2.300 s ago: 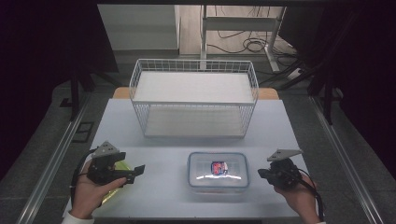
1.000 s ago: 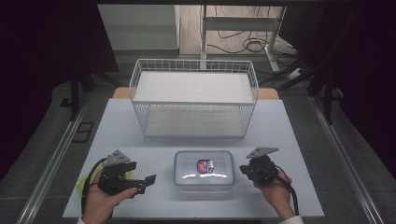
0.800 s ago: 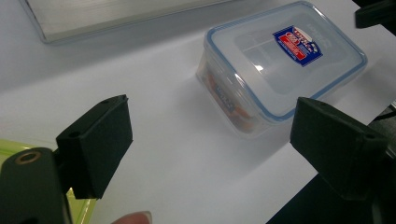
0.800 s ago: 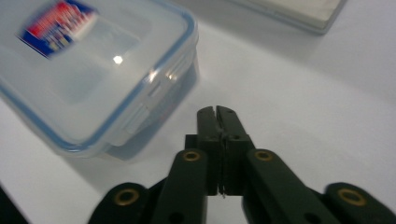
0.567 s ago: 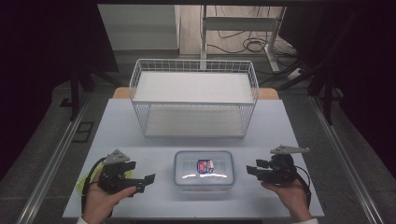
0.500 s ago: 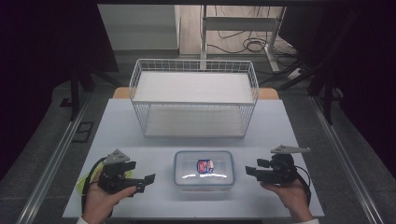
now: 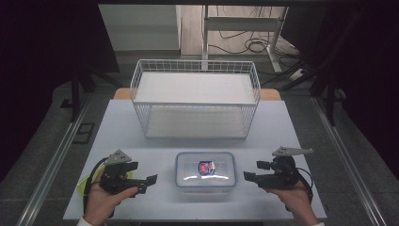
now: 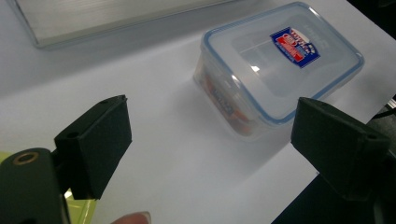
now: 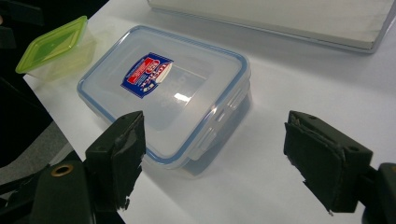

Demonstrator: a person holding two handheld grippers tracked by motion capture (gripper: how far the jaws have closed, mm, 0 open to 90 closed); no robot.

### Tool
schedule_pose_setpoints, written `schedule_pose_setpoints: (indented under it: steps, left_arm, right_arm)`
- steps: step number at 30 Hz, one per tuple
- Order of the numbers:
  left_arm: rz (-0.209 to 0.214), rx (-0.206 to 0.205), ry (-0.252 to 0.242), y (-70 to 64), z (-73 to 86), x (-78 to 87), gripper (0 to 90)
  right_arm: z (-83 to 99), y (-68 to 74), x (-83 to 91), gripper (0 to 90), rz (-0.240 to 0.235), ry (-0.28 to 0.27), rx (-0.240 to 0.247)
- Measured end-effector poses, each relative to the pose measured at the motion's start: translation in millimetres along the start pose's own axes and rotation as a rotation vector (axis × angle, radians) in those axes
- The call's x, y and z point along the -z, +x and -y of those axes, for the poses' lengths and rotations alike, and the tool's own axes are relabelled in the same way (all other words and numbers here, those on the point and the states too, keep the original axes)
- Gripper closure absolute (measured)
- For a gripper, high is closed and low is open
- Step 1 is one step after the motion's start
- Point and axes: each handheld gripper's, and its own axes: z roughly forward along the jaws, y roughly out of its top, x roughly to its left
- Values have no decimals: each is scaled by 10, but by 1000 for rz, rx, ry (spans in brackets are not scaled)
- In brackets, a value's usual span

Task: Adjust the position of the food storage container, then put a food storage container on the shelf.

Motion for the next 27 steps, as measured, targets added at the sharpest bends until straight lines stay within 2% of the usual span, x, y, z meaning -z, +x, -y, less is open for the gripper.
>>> schedule_pose_setpoints:
  steps: [9, 12, 15, 17, 19, 25, 27]
  left_arm:
    - [63, 22, 0, -88, -25, -68, 119]
    - [89, 37, 1, -115, -40, -102, 119]
    - [144, 64, -6, -147, -77, -119, 118]
    - [135, 62, -10, -180, -106, -123, 119]
    - [143, 65, -17, -194, -140, -150, 120]
    - [171, 133, 4, -181, -163, -311, 124]
    - [201, 163, 15, -184, -176, -361, 122]
  right_arm:
    - [0, -25, 33, 212, -56, -48, -52]
    - [3, -24, 12, 213, -69, -45, -55]
    - [0, -12, -20, 213, -81, -36, -57]
    - [-3, 4, -41, 215, -86, -34, -49]
    - [-8, 23, -56, 219, -98, -39, -51]
    - [-27, 42, -131, 220, -120, -25, -49]
    - [-28, 35, -143, 223, -121, -22, -52]
